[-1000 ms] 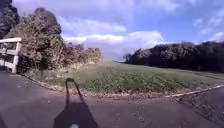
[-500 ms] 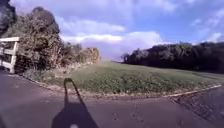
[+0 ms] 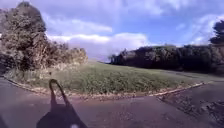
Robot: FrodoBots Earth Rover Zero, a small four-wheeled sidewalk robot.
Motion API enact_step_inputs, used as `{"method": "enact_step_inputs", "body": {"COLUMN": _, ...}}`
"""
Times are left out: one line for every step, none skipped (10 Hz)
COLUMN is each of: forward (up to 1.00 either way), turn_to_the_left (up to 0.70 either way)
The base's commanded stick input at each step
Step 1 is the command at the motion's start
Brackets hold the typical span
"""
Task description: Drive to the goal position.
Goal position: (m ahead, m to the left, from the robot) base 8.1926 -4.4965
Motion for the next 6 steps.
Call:
{"method": "enact_step_inputs", "body": {"forward": 0.0, "turn_to_the_left": -0.22}}
{"method": "enact_step_inputs", "body": {"forward": 0.0, "turn_to_the_left": 0.0}}
{"method": "enact_step_inputs", "body": {"forward": 0.0, "turn_to_the_left": 0.0}}
{"method": "enact_step_inputs", "body": {"forward": 0.0, "turn_to_the_left": 0.0}}
{"method": "enact_step_inputs", "body": {"forward": 0.0, "turn_to_the_left": 0.0}}
{"method": "enact_step_inputs", "body": {"forward": 0.0, "turn_to_the_left": 0.0}}
